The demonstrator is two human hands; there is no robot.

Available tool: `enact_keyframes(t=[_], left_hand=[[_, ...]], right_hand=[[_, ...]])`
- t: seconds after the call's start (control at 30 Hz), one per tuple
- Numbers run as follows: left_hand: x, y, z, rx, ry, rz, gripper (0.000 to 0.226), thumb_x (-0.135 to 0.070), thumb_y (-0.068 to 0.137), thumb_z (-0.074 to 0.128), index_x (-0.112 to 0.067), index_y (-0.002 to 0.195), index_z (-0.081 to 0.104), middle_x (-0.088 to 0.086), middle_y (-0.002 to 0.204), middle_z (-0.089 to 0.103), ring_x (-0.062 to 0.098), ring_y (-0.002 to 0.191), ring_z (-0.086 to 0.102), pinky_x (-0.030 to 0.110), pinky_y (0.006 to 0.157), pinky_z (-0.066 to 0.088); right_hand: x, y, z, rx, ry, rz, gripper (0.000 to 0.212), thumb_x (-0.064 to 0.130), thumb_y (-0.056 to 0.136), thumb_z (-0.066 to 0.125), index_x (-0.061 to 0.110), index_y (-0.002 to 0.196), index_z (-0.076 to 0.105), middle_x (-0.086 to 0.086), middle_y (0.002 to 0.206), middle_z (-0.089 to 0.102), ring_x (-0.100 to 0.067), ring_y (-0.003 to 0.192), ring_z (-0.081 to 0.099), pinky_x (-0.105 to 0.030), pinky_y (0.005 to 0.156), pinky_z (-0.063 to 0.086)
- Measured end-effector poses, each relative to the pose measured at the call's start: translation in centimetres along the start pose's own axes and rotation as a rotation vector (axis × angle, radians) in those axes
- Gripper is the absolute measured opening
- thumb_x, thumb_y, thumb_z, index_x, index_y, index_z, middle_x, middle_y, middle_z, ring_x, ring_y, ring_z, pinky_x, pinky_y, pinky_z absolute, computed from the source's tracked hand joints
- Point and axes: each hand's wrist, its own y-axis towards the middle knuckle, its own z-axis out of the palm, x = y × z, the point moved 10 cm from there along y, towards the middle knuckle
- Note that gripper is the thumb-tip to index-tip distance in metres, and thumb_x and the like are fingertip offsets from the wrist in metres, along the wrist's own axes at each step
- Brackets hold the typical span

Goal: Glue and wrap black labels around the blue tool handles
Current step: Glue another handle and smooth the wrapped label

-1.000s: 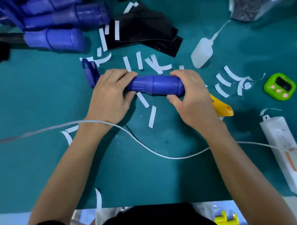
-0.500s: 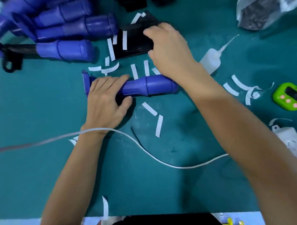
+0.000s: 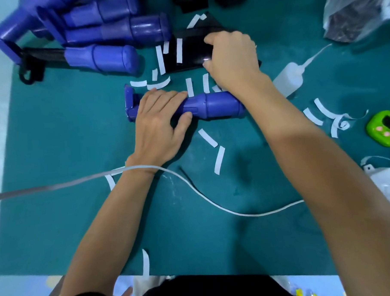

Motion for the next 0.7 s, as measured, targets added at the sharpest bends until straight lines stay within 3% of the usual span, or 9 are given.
enact_keyframes(t=[0.17,0.27,0.37,0.47,0.53,0.6,0.7], left_hand=[[0.1,-0.3,-0.1,-0.003,-0.027,0.002,0.029,-0.020,0.102,0.066,-0.001,0.122,0.073,0.011,0.121,0.073,0.037,0.110,0.064,0.055,0.110,0.043],[0.1,-0.3,-0.3,-0.016,-0.058,-0.004,0.025,-0.016,0.101,0.067,-0.001,0.120,0.074,0.010,0.120,0.074,0.036,0.109,0.065,0.055,0.109,0.043],[0.1,-0.3,-0.7,-0.051,-0.080,-0.017,0.024,-0.015,0.101,0.067,-0.002,0.119,0.075,0.009,0.120,0.074,0.033,0.111,0.063,0.053,0.108,0.045],[-0.1,-0.5,-2.1,-0.143,-0.109,0.008,0.023,-0.014,0.101,0.066,-0.003,0.120,0.075,0.008,0.121,0.074,0.029,0.113,0.061,0.044,0.107,0.046],[-0.6,-0.7,-2.7,-0.168,-0.144,0.037,0.024,-0.013,0.101,0.067,-0.003,0.122,0.074,0.006,0.122,0.074,0.029,0.110,0.064,0.039,0.105,0.046],[-2.0,-1.0,-2.1,-0.119,-0.311,0.002,0.030,-0.012,0.098,0.072,-0.006,0.127,0.071,-0.002,0.120,0.074,0.021,0.104,0.068,0.032,0.100,0.049],[-4.0,-1.4,1.8,0.107,-0.909,-0.287,0.043,-0.009,0.091,0.071,-0.014,0.134,0.065,-0.012,0.106,0.076,0.008,0.086,0.071,0.025,0.078,0.057]], right_hand=[[-0.3,1.1,-1.0,0.068,0.041,-0.001,0.030,0.008,0.094,0.060,0.013,0.121,0.072,-0.025,0.118,0.065,-0.047,0.108,0.060,-0.049,0.093,0.054],[-0.8,0.4,-1.7,0.049,0.135,0.034,0.030,0.003,0.094,0.047,0.010,0.109,0.072,-0.023,0.097,0.061,-0.045,0.094,0.055,-0.043,0.080,0.051],[-1.0,-1.6,-4.5,-0.165,0.299,0.059,0.027,0.012,0.097,0.039,0.011,0.103,0.066,-0.016,0.092,0.065,-0.040,0.090,0.055,-0.047,0.082,0.046],[-2.3,-6.6,-8.1,-0.416,0.729,0.039,0.033,0.008,0.095,0.044,0.020,0.103,0.073,0.012,0.088,0.072,-0.010,0.081,0.061,-0.028,0.075,0.048],[-3.0,-10.0,-6.2,-0.299,1.172,0.059,0.034,0.001,0.095,0.045,0.019,0.101,0.073,0.019,0.082,0.070,0.001,0.074,0.060,-0.017,0.068,0.047],[-2.7,-12.9,-2.2,-0.033,1.443,0.125,0.032,-0.001,0.101,0.045,0.011,0.110,0.072,0.009,0.092,0.077,-0.003,0.079,0.068,-0.016,0.071,0.052],[-2.9,-16.1,2.5,0.195,1.466,0.212,0.031,0.004,0.104,0.044,-0.004,0.121,0.069,-0.019,0.109,0.077,-0.034,0.100,0.073,-0.048,0.094,0.058]])
